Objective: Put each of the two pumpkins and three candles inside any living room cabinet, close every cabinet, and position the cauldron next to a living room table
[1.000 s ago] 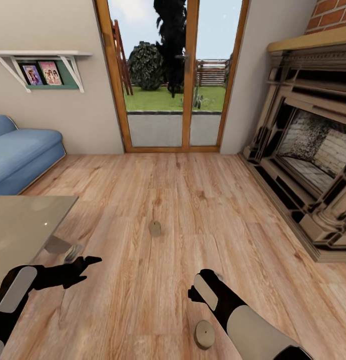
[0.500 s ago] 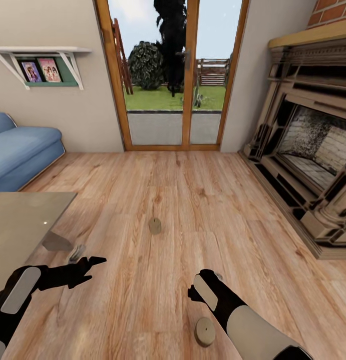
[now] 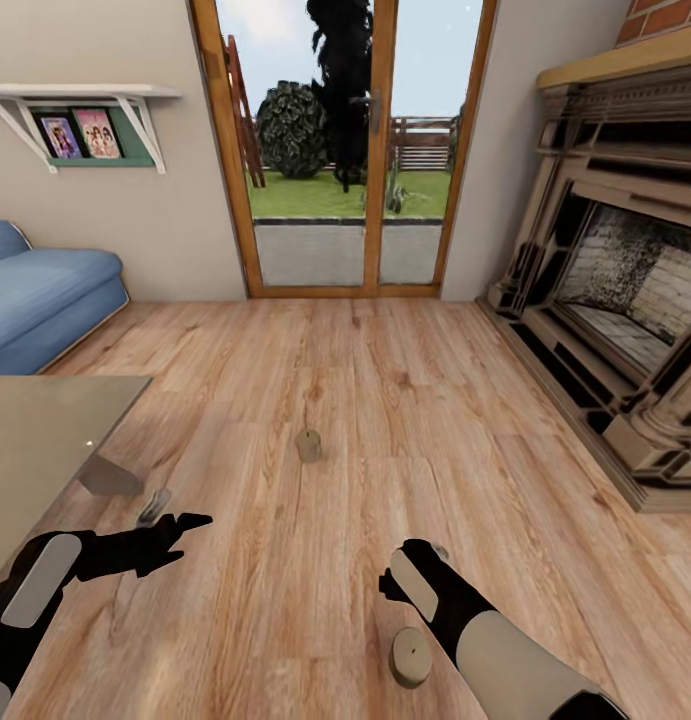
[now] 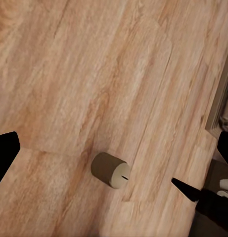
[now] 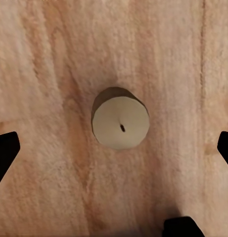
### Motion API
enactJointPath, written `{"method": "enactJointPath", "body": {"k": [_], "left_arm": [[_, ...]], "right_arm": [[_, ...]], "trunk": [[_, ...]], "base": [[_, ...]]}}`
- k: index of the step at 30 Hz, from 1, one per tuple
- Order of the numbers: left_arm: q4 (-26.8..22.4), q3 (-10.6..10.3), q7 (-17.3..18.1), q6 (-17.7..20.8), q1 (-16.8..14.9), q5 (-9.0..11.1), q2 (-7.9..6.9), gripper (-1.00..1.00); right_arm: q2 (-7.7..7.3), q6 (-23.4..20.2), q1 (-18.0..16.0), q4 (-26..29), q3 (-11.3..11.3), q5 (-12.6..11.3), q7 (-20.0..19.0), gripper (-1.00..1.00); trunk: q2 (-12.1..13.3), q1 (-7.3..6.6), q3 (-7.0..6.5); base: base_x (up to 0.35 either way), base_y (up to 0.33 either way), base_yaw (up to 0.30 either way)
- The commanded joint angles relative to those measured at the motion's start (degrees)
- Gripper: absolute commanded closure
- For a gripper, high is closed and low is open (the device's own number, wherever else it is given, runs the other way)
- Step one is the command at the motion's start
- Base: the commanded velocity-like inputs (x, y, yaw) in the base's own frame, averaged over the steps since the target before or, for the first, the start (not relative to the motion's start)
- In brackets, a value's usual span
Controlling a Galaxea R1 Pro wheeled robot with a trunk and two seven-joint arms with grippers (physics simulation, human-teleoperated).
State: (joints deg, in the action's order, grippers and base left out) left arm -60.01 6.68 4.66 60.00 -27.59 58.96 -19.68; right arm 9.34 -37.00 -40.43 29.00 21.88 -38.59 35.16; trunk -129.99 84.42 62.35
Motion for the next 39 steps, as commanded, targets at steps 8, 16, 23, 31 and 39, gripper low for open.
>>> {"method": "enactJointPath", "body": {"k": [8,16,23,31,39], "left_arm": [[-0.01,-0.07,0.0,0.0,0.0,0.07,-0.01,-1.0],[-0.02,-0.08,0.0,0.0,0.0,0.06,0.0,-1.0],[-0.02,-0.08,0.06,0.0,0.0,0.12,-0.07,-1.0],[-0.02,-0.1,16.98,0.0,1.74,0.96,-1.36,-1.0],[-0.02,-0.19,21.62,0.0,2.24,1.07,-3.21,-1.0]], "right_arm": [[-0.78,0.59,0.0,-0.08,0.0,0.0,0.0,-1.0],[-0.81,0.69,-0.02,-1.5,-0.01,0.0,0.0,-1.0],[-0.81,0.7,-0.04,-1.58,0.0,0.0,0.0,-1.0],[-0.73,3.07,-0.01,-1.65,0.07,0.0,-0.05,-1.0],[-0.64,3.71,0.0,-1.67,0.17,0.02,-0.08,-1.0]], "trunk": [[-3.22,1.76,1.44],[-6.43,3.52,2.88],[-9.24,5.06,4.13],[-12.45,6.81,5.57],[-13.33,7.41,7.26]], "base": [[0.0,0.0,0.0],[0.0,0.0,0.0],[0.0,0.0,0.0],[0.0,0.0,0.0],[0.0,0.0,0.0]]}}
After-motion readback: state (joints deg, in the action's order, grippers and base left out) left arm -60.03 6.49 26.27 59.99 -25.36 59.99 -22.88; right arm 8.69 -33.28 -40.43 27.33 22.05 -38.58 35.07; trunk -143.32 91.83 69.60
